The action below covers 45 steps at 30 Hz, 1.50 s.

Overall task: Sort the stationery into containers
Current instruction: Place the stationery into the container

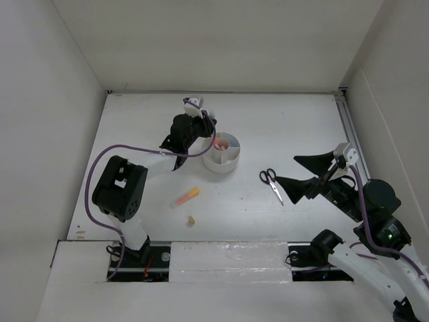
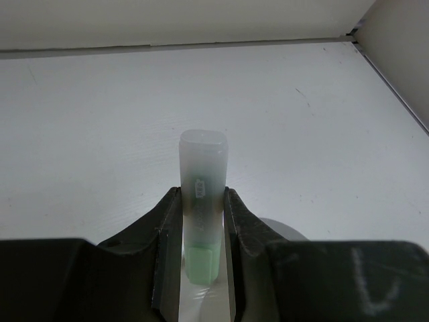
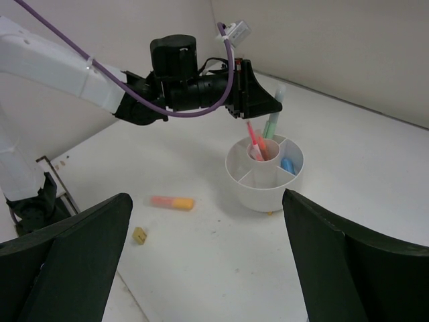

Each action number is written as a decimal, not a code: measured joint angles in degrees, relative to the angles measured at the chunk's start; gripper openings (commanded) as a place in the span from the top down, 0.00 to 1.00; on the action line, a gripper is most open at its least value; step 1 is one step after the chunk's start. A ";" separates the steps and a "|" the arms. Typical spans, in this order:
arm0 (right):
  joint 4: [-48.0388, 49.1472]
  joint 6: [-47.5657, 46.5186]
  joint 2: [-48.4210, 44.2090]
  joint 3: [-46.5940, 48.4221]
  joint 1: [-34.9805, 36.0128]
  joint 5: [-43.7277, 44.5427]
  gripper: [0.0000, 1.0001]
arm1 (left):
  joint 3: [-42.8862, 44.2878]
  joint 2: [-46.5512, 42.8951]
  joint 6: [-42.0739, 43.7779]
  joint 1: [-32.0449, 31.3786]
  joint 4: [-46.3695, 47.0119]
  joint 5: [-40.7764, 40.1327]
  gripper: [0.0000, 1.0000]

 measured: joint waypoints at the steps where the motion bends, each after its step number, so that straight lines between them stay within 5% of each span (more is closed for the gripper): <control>1: 0.00 0.00 0.00 0.00 0.00 0.00 0.00 | -0.02 0.00 0.00 0.00 0.00 0.04 1.00; 35: 0.00 0.00 0.44 -0.02 0.00 0.00 0.00 | -1.64 -0.46 1.57 -0.02 -1.68 2.86 1.00; 45: 0.00 0.00 0.46 0.00 0.00 0.02 0.00 | -3.26 -3.10 1.77 -0.02 -2.40 3.02 0.75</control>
